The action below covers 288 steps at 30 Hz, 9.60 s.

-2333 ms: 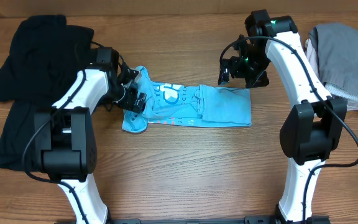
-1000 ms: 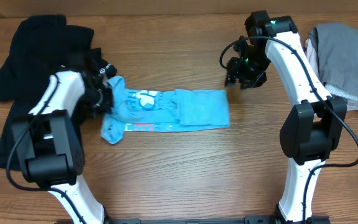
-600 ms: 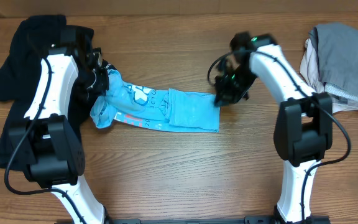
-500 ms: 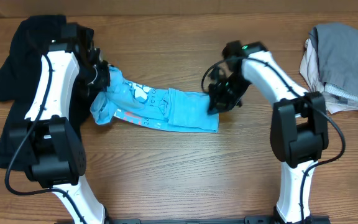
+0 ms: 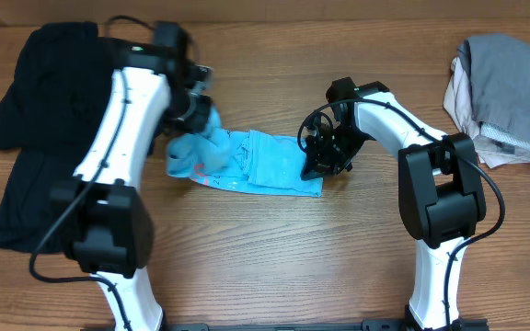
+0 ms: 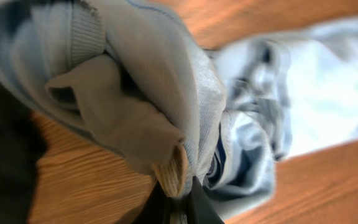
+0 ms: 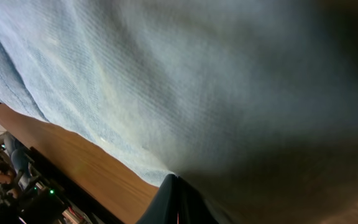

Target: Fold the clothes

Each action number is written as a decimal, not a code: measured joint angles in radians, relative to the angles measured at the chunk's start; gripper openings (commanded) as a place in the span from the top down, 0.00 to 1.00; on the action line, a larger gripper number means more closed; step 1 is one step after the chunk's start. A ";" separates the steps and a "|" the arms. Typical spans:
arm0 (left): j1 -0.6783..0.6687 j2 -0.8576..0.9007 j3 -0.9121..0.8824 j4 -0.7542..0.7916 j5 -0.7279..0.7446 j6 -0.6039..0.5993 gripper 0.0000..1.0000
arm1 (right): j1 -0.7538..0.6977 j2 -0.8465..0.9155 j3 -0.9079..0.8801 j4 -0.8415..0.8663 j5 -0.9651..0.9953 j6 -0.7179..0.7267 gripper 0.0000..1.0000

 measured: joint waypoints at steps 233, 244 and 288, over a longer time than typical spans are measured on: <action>-0.003 0.023 0.144 0.033 -0.112 -0.299 0.00 | -0.155 -0.138 -0.077 0.250 0.152 -0.304 0.10; -0.003 0.023 0.144 0.033 -0.112 -0.299 0.00 | -0.108 -0.073 -0.077 0.291 0.103 -0.347 0.24; -0.003 0.023 0.144 0.037 -0.112 -0.299 0.00 | -0.386 -0.053 0.555 -0.019 -0.168 0.072 0.96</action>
